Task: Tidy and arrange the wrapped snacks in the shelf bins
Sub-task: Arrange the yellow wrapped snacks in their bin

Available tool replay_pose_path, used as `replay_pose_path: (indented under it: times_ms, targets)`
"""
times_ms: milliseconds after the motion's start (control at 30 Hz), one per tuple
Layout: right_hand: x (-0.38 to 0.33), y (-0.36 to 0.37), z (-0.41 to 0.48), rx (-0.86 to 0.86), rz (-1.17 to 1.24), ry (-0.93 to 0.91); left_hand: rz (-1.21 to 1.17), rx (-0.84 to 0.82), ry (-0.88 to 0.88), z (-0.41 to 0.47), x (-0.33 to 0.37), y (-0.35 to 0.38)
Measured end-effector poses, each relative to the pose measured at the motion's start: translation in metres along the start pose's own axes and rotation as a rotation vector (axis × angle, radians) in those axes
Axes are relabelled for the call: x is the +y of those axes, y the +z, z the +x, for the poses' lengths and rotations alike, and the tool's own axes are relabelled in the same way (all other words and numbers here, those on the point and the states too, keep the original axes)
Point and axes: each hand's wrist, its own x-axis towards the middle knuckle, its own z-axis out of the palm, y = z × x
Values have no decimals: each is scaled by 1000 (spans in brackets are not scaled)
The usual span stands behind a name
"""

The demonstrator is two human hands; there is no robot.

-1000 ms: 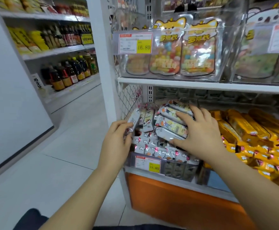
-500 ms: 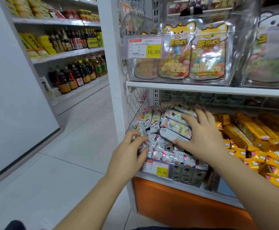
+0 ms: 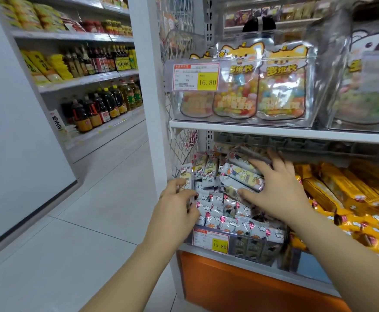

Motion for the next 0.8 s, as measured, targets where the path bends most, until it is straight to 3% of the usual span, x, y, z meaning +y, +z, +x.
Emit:
replay_pose_path:
  times_ms: [133, 367, 533, 800]
  targets:
    - [0, 1, 3, 37, -13, 32, -127, 80, 2, -7, 11, -3]
    - [-2, -5, -4, 36, -60, -32, -185, 31, 75, -12, 36, 8]
    - [6, -9, -18, 52, -48, -78, -163, -35, 74, -13, 44, 21]
    - [7, -5, -25, 180, 15, -44, -86, 81, -37, -8, 19, 6]
